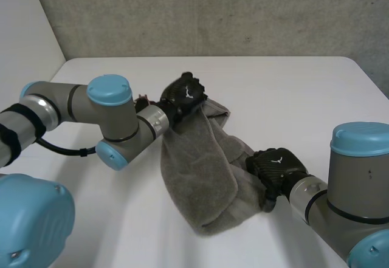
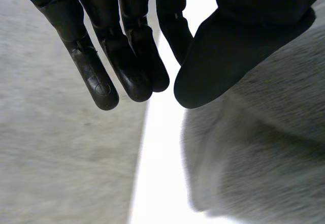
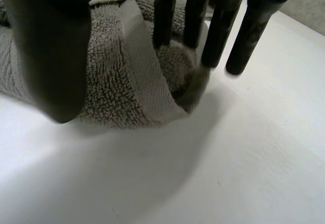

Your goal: Fold the towel.

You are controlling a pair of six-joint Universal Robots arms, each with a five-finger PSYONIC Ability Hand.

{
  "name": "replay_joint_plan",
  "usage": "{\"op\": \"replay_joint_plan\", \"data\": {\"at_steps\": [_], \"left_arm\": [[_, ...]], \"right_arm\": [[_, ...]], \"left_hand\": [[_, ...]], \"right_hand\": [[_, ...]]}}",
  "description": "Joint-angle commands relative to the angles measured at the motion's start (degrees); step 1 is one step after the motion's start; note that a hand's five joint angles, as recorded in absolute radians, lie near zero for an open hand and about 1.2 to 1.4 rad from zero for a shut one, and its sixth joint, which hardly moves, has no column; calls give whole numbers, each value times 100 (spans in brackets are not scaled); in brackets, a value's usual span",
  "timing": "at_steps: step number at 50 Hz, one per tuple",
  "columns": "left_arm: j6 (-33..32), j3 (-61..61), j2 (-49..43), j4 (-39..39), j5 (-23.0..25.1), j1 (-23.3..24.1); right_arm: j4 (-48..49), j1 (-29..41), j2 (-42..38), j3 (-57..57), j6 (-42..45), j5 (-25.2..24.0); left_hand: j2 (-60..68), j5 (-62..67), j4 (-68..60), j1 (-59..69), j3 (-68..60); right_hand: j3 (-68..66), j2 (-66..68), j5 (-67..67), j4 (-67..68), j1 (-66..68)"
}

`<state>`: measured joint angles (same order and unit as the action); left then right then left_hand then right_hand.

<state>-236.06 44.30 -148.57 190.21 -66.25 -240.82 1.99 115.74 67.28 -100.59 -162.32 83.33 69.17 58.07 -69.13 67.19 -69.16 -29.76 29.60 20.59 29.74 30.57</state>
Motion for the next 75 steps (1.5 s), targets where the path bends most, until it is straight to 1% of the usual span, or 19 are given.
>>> {"op": "replay_joint_plan", "data": {"at_steps": [1,2,10,16,17,18,19,21,23,25,29,36,37,38,39,44,52,67,75], "left_arm": [[-318,1228,828,1193,-222,-17],[-318,1230,830,1194,-222,-17],[-1,1951,1287,1009,-205,-228],[1033,2074,1462,983,-231,-202],[1384,2083,1532,965,-240,-176],[1387,2083,1533,965,-240,-175],[1718,2126,1611,965,-248,-158],[2017,2170,1682,982,-240,-114],[2249,2179,1735,983,-231,-61],[2503,2179,1770,1000,-222,52],[2512,2179,1726,983,-152,159],[2495,1908,1314,904,41,378],[2495,1907,1313,903,42,378],[2486,1785,1200,834,50,430],[2486,1636,1077,703,59,492],[2355,1091,699,176,59,572],[1722,274,93,-256,-11,580],[1572,-431,-445,-406,-108,528],[1001,-844,-787,-705,-134,492]], "right_arm": [[241,-8,-66,4,-54,-265],[250,-34,-31,4,-54,-283],[197,-52,389,31,-63,-292],[30,-8,874,-101,-19,-300],[-222,1,1179,-119,42,-405],[-616,1,1504,-101,121,-597],[-620,1,1507,-101,122,-599],[-1069,-69,1771,-57,315,-845],[-1908,-200,2226,-83,1180,-1475],[-2287,-480,2428,-153,1777,-1704],[-3333,-1595,2623,-557,3588,-1865],[-3679,-2433,2457,-778,4130,-2285],[-3653,-2468,2265,-787,4104,-2408],[-3653,-2469,2263,-787,4103,-2410],[-3609,-2469,2063,-795,4086,-2488],[-3355,-2425,1841,-743,3972,-2506],[-2836,-2425,1709,-646,3348,-2506],[-2660,-2416,1323,-567,2980,-2515],[-2422,-2381,1296,-505,2504,-2506]], "left_hand": [[1083,1193,-1087,1281,-1084],[1083,1193,-1087,1281,-1084],[1083,1193,-1087,1281,-1084],[1083,1193,-1087,1281,-1084],[-780,-670,776,-582,779],[-799,-689,794,-601,798],[-3447,-3337,3442,-3249,3446],[-4289,-4180,4285,-4092,4288],[-4533,-4423,4529,-4335,4532],[-5605,-5495,5601,-5407,5604],[-5576,-5466,5572,-5378,5575],[-5442,-5332,5438,-5244,5441],[-5441,-5332,5437,-5244,5440],[-5325,-5215,5321,-5127,5324],[-5240,-5131,5236,-5043,5239],[-4603,-4493,4599,-4405,4602],[-3711,-3601,3706,-3513,3710],[-2986,-2876,2981,-2788,2985],[-2750,-2640,2746,-2552,2749]], "right_hand": [[-4075,4091,3992,4077,3994],[-5014,5031,4931,5016,4933],[-5024,5040,4941,5026,4943],[-5024,5040,4941,5026,4943],[-5024,5040,4941,5026,4943],[-5024,5040,4941,5026,4943],[-5024,5040,4941,5026,4943],[-5024,5040,4941,5026,4943],[-5024,5040,4941,5026,4943],[-5024,5040,4941,5026,4943],[-5024,5040,4941,5026,4943],[-4780,4797,4697,4782,4699],[-1830,1847,1747,1832,1749],[-1801,1817,1718,1802,1720],[215,-198,-298,-213,-296],[1976,-1960,-2059,-1974,-2057],[1976,-1960,-2059,-1974,-2057],[1976,-1960,-2059,-1974,-2057],[1976,-1960,-2059,-1974,-2057]]}}
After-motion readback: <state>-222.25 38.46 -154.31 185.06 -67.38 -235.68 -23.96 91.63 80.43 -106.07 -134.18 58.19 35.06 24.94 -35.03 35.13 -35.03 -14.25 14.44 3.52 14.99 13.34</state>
